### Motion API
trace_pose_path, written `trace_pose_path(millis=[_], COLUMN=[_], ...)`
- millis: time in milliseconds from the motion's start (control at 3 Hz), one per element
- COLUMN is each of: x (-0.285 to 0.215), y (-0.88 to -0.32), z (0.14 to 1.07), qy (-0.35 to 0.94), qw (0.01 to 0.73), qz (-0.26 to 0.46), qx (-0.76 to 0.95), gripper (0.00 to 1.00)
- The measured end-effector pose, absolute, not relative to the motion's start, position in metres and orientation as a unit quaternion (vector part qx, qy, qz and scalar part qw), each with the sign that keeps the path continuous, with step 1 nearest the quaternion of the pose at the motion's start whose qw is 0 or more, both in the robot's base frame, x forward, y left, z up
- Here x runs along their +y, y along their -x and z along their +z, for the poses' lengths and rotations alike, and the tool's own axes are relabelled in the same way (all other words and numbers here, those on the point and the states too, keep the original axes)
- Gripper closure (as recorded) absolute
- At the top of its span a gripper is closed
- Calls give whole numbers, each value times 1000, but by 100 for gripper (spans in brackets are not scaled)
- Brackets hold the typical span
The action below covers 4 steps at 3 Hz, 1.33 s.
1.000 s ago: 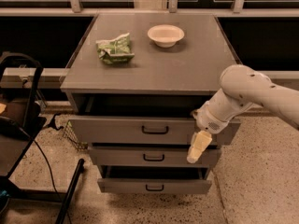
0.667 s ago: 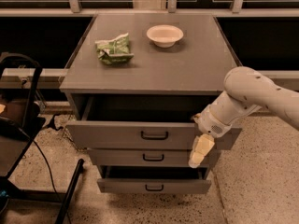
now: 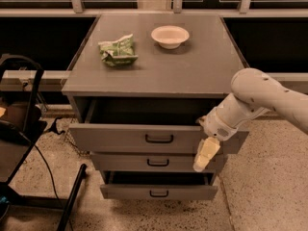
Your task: Open top drawer
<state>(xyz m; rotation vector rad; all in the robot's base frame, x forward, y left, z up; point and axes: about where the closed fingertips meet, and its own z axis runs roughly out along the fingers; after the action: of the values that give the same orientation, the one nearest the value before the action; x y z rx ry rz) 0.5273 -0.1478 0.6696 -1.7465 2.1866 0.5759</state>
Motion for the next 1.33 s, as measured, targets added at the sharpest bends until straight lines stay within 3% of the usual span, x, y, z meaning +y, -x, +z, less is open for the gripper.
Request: trace_pose_path(millis=[1333], x=[-160], y=[-561], z=[667], qy=[564], qw=[203], qz=[254], qx=[760], gripper=[0])
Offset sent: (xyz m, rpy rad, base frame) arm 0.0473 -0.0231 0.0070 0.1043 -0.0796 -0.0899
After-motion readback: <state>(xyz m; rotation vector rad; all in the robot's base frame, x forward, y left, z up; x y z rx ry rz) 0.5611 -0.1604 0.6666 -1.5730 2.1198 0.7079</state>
